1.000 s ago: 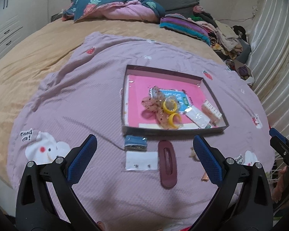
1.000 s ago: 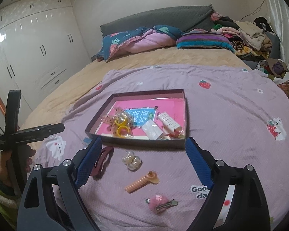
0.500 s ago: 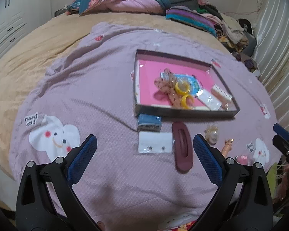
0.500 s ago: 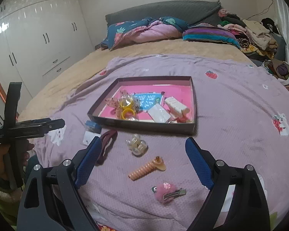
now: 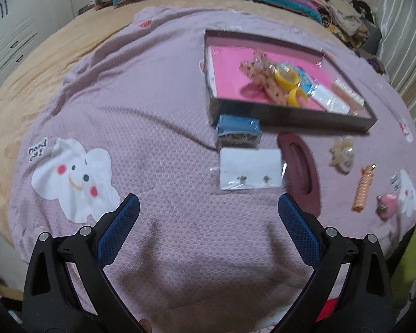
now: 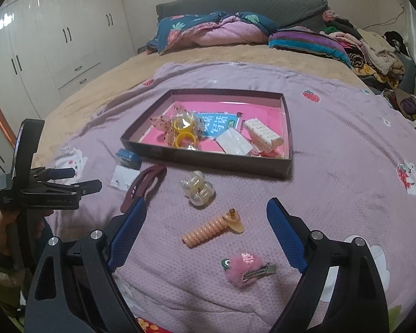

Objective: Organize jewelry
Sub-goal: 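Move both tools back toward the remaining jewelry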

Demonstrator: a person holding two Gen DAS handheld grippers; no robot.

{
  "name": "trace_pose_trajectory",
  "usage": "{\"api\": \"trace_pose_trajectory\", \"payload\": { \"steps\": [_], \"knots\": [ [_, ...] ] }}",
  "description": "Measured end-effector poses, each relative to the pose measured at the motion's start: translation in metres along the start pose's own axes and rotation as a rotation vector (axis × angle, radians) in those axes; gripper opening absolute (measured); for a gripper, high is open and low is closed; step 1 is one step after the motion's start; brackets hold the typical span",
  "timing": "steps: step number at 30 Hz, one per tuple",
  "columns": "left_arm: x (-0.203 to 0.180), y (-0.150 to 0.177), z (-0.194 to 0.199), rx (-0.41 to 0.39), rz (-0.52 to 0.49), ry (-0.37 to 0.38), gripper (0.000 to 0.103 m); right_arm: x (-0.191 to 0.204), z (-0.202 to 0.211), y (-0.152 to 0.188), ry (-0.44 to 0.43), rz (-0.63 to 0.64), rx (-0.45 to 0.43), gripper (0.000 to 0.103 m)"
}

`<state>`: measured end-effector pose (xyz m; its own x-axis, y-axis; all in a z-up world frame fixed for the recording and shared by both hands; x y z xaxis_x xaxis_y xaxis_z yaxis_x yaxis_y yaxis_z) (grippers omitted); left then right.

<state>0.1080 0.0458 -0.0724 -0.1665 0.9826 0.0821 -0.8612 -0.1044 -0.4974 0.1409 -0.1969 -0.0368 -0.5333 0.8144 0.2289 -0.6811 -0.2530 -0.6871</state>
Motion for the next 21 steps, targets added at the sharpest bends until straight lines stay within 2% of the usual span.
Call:
{"api": "trace_pose_trajectory", "payload": {
  "steps": [10,21],
  "knots": [
    [-0.013,0.003,-0.027,0.038,-0.038,-0.008,0.093,-0.009,-0.019,0.006,0.017,-0.003,0.041,0.087],
    [-0.037,-0.006,-0.034,0.043,-0.084,0.028,0.093,-0.022,-0.048,0.005,0.055,0.013,0.101,0.087]
  ]
}}
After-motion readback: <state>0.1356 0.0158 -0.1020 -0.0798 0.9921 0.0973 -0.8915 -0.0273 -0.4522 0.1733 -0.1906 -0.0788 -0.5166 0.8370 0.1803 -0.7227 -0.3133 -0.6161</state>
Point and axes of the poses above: each gripper's, at about its wrist camera, not at the fingertips, and z roughly against the way its jaws point, x to its left, y to its underside, the point moved 3 cm from there along -z, roughly the way its jaws point, and after that the axes turned 9 degrees about -y, right-handed, at the moved point
